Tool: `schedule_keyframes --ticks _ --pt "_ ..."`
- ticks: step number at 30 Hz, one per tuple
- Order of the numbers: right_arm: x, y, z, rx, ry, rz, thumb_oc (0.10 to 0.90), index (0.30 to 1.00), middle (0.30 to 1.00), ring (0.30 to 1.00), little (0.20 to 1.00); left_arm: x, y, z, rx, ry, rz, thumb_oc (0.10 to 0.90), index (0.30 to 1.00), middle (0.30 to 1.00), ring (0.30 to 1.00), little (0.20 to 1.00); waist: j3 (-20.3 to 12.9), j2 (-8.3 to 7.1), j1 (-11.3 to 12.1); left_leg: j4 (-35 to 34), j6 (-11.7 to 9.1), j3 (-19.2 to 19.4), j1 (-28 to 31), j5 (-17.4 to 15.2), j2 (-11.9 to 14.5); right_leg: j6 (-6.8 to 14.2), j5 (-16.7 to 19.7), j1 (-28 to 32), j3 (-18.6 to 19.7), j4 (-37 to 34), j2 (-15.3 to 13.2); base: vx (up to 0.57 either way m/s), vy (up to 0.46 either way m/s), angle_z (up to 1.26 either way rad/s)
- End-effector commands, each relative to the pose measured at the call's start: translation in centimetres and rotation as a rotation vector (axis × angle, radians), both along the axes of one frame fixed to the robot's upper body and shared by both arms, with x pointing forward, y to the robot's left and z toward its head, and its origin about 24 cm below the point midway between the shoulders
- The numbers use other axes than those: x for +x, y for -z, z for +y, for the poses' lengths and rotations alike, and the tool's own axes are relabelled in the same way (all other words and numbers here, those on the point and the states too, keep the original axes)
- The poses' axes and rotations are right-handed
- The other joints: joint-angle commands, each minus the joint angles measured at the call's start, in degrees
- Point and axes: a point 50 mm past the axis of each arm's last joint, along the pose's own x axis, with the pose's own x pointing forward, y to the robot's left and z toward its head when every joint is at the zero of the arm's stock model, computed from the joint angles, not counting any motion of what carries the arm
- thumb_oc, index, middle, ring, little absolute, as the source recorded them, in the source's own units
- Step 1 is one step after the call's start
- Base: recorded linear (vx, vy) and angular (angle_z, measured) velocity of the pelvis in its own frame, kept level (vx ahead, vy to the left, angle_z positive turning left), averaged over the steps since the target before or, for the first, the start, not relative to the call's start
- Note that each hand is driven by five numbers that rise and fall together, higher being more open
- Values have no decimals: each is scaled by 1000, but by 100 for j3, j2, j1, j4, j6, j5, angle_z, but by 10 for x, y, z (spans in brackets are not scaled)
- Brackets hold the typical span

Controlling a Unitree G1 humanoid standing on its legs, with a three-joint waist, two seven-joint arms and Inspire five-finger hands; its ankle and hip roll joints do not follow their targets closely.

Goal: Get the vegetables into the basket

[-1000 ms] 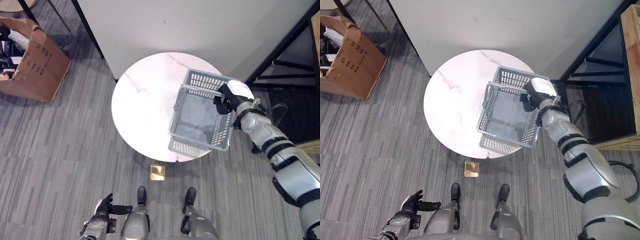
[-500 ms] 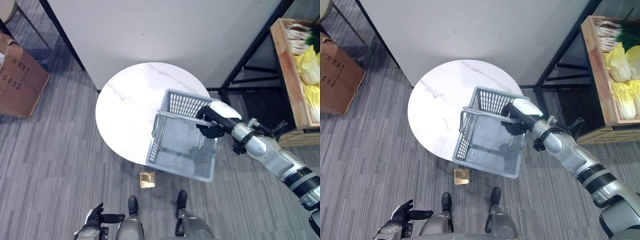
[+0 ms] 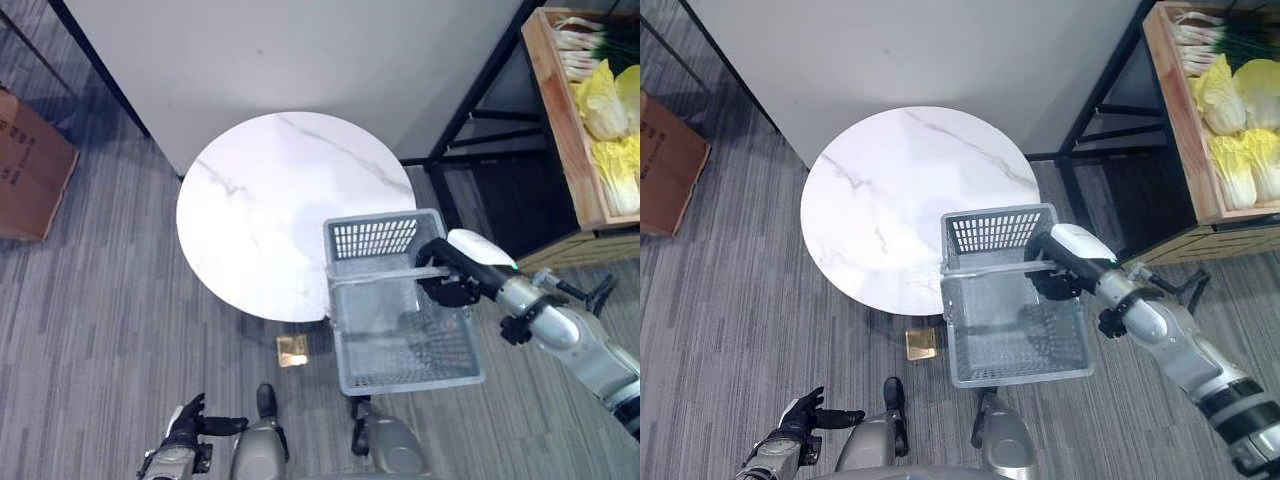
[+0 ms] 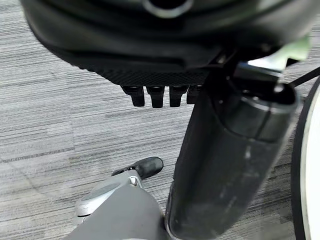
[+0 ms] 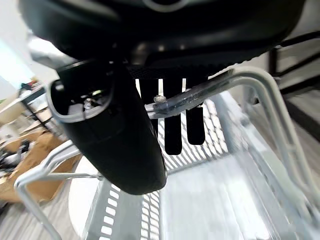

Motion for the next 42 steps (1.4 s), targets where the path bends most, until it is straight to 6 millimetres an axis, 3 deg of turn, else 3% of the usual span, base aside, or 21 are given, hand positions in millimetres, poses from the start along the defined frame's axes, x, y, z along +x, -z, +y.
schedule_keyframes --ticks 1,3,4,5,9,10,13,16,17,19,20,29,32,33,35,36,37,39,40,41,42 --pt "2 -78 22 91 -151 -367 400 300 300 300 300 -32 2 21 72 45 123 900 1000 1000 1000 1000 -379 -319 -49 872 -142 33 -278 -445 326 645 -293 -114 455 669 -609 1 63 -19" --pt "0 -77 19 98 -133 -373 400 300 300 300 300 -33 2 22 78 52 126 900 1000 1000 1000 1000 -367 -339 -106 933 -117 125 -232 -512 337 685 -214 -121 551 651 -610 -28 144 -30" --pt "-6 -72 10 104 -90 -373 400 300 300 300 300 -32 1 23 78 43 112 900 1000 1000 1000 1000 -357 -377 -243 945 -25 375 -124 -635 248 840 145 -166 780 520 -690 -59 216 -40" --pt "-6 -72 10 105 -89 -373 400 300 300 300 300 -32 1 23 79 44 112 900 1000 1000 1000 1000 -370 -394 -238 920 -18 386 -135 -601 228 841 168 -187 791 507 -706 -81 234 -52" --pt "-9 -70 3 112 -41 -395 400 300 300 300 300 -21 -3 23 89 66 75 900 1000 1000 1000 1000 -328 -382 -471 754 55 869 -67 -589 120 1037 1039 -484 1007 221 -903 -104 143 -50" --pt "-9 -70 3 116 -35 -398 400 300 300 300 300 -20 -4 24 94 70 69 900 1000 1000 1000 1000 -316 -363 -441 746 81 966 -54 -572 163 993 950 -516 829 235 -937 -169 200 -106" --pt "-9 -69 0 103 -28 -390 400 300 300 300 300 -24 -4 26 93 87 73 900 1000 1000 1000 1000 -370 -209 -217 389 108 1490 159 -523 299 868 239 -234 -376 758 -1009 -127 255 -131" --pt "-7 -67 2 105 -34 -386 400 300 300 300 300 -34 -3 30 88 53 85 900 1000 1000 1000 1000 -469 -215 -11 158 169 1946 298 -399 249 775 -95 71 -893 1211 -1031 -180 147 -112" --pt "-5 -68 8 126 -52 -395 400 300 300 300 300 -37 -1 27 73 45 88 900 1000 1000 1000 1000 -542 -225 64 63 192 2366 395 -326 257 718 -315 222 -1088 1471 -948 -125 104 -163" --pt "-5 -67 9 136 -54 -393 400 300 300 300 300 -39 -1 28 72 39 92 900 1000 1000 1000 1000 -566 -247 99 46 179 2467 449 -319 257 671 -425 294 -1156 1384 -886 -33 -32 -146" --pt "-7 -68 10 137 -65 -396 400 300 300 300 300 -42 1 25 61 37 101 900 1000 1000 1000 1000 -586 -252 118 152 127 2671 473 -283 350 620 -509 373 -1442 1128 -834 -13 -122 -95" --pt "-21 -68 -4 112 -17 -392 400 300 300 300 300 -37 5 12 33 64 103 900 1000 1000 1000 1000 -566 -48 -100 447 -241 2807 444 80 899 356 -890 421 -1287 900 -445 -2 -179 -24" --pt "-26 -64 -14 96 25 -387 400 300 300 300 300 -35 6 8 27 60 92 900 1000 1000 1000 1000 -570 41 -165 454 -432 2718 423 372 1070 255 -1007 513 -1187 790 -280 15 -205 -11" --pt "-28 -65 -16 81 33 -394 400 300 300 300 300 -32 6 6 24 64 78 900 1000 1000 1000 1000 -562 95 -150 477 -573 2572 379 664 1173 180 -1035 558 -1135 727 -162 45 -247 -10" --pt "-31 -67 -21 48 46 -398 400 300 300 300 300 -27 4 6 24 59 54 900 1000 1000 1000 1000 -547 102 -159 672 -697 2288 327 805 1295 78 -1081 609 -971 650 -6 45 -206 -12" --pt "-31 -67 -23 31 55 -401 400 300 300 300 300 -22 3 4 17 60 24 900 1000 1000 1000 1000 -509 104 -101 809 -690 1871 228 818 1217 44 -1112 627 -879 637 39 -65 -96 -28" --pt "-29 -68 -25 25 58 -406 400 300 300 300 300 -18 2 0 8 54 -2 900 1000 1000 1000 1000 -449 101 -5 681 -449 1190 3 773 833 -3 -1014 579 -779 570 32 -94 -43 -50" --pt "-27 -67 -26 22 62 -404 400 300 300 300 300 -16 2 -3 2 49 -13 900 1000 1000 1000 1000 -415 63 61 241 -301 462 -161 469 448 59 -961 584 -505 511 26 3 15 -65" --pt "-26 -66 -27 24 68 -401 400 300 300 300 300 -13 2 -4 -1 50 -26 900 1000 1000 1000 1000 -435 88 98 -154 -293 -45 -245 606 372 109 -918 550 -276 528 59 92 32 -76" --pt "-26 -66 -27 24 69 -402 400 300 300 300 300 -13 1 -4 0 50 -27 900 1000 1000 1000 1000 -449 87 93 -173 -287 -48 -263 635 367 107 -899 531 -281 518 57 123 45 -85" --pt "-26 -67 -28 22 73 -409 400 300 300 300 300 -12 1 -4 3 49 -34 900 1000 1000 1000 1000 -461 88 133 -297 -284 -377 -369 716 303 134 -891 529 -165 506 65 109 44 -94"
